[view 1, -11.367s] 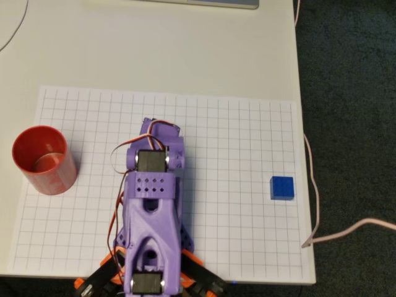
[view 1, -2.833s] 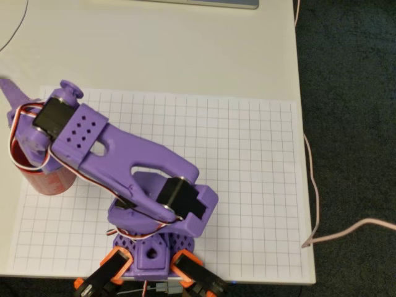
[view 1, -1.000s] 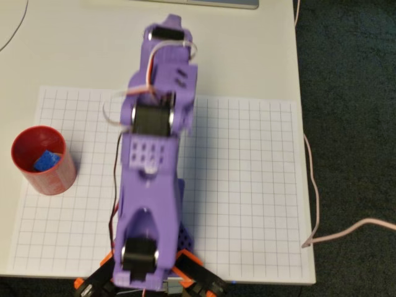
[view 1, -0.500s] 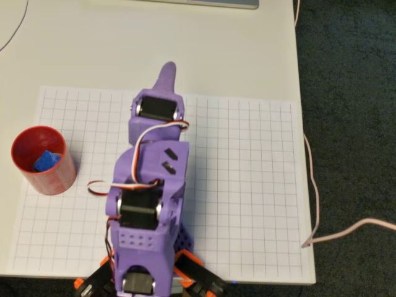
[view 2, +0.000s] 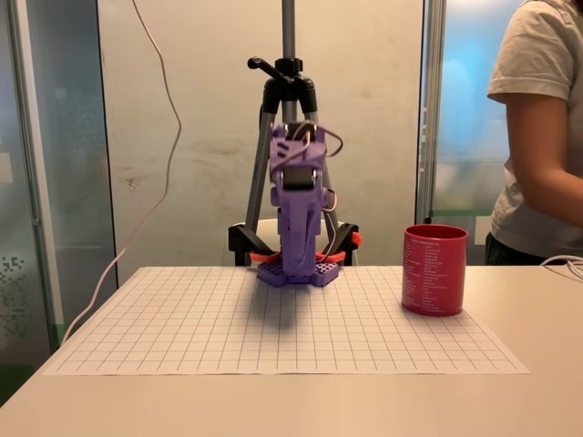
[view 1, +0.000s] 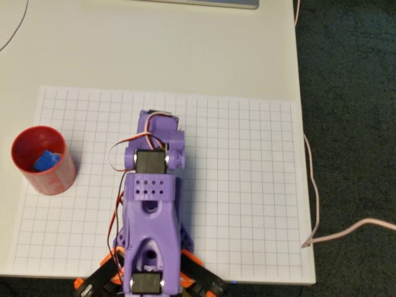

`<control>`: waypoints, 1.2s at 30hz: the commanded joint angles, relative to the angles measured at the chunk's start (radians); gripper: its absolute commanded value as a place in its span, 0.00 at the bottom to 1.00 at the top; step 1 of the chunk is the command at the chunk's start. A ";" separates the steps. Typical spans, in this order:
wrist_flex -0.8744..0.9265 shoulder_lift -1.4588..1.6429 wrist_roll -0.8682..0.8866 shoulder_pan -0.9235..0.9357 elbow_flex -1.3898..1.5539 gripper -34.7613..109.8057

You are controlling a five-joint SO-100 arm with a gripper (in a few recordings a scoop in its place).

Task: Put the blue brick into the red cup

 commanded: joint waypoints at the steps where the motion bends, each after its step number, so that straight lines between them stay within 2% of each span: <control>1: -0.020 0.002 0.026 -0.009 0.086 0.24; 36: -0.021 0.002 0.049 -0.023 0.084 0.24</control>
